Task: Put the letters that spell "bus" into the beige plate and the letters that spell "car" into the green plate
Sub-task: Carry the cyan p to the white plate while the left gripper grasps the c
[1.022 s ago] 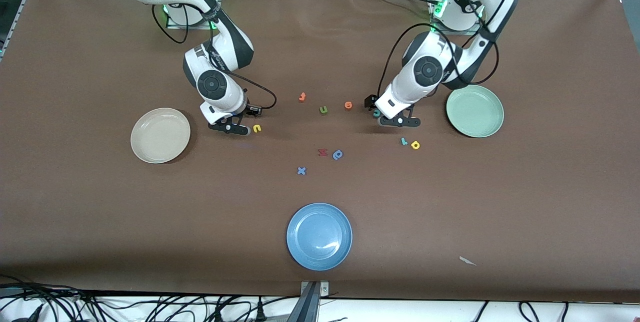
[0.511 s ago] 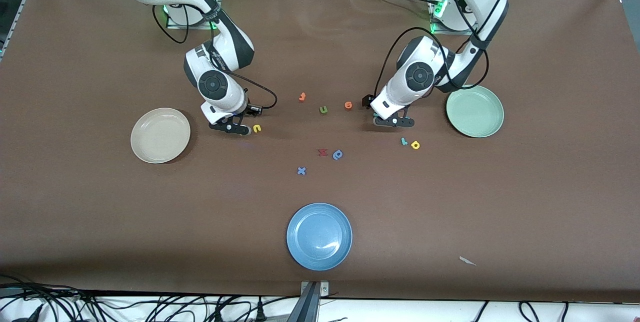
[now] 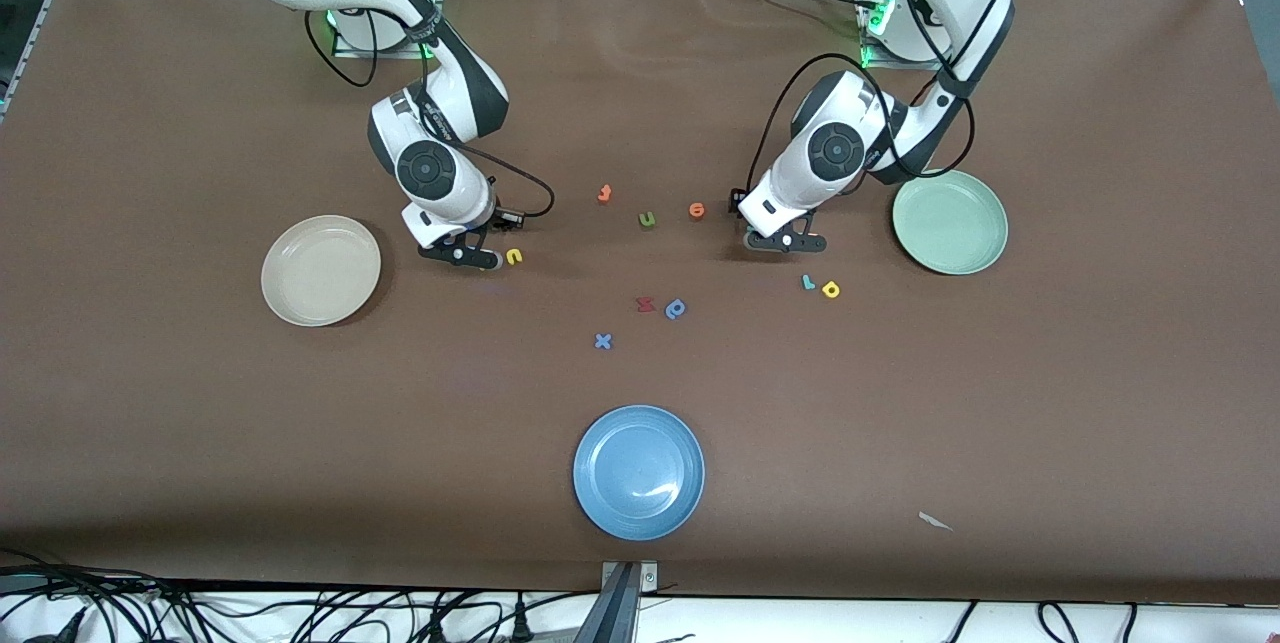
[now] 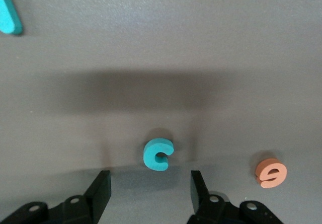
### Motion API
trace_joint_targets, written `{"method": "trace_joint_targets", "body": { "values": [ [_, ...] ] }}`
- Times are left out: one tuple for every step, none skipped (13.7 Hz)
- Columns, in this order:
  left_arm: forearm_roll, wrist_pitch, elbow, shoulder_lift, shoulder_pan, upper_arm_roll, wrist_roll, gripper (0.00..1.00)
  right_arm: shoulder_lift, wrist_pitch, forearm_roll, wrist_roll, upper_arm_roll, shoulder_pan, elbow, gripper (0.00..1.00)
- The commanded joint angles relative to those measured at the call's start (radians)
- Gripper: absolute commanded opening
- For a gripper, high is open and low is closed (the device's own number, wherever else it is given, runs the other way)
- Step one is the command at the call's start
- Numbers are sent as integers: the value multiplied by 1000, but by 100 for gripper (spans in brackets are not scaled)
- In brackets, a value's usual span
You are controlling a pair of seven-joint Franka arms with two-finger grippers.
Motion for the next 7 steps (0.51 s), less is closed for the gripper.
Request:
{"method": "trace_joint_targets", "body": {
  "values": [
    [24,11,16,16,-24,14,-11,72,-3,18,7,-3,6,-2,-13,25],
    [24,11,19,27,-29,14,-11,72,-3,14,7,-3,6,-3,-13,20],
    [26,25,20,35,-30,24,-11,72,-3,10,7,-1,7,-3,-12,10],
    [38,48,20,41,-41,40,-11,72,-5,4,7,-1,6,-3,-7,10],
    [75,53,19,45,-47,48,-11,71,-8,-10,7,-3,6,-3,-2,11],
    [99,53,20,45,-49,50,-11,63,-13,-34,7,-6,6,-3,7,11],
    [107,53,20,44,-47,50,-11,51,-19,-73,7,-12,1,-5,28,11]
  ]
}}
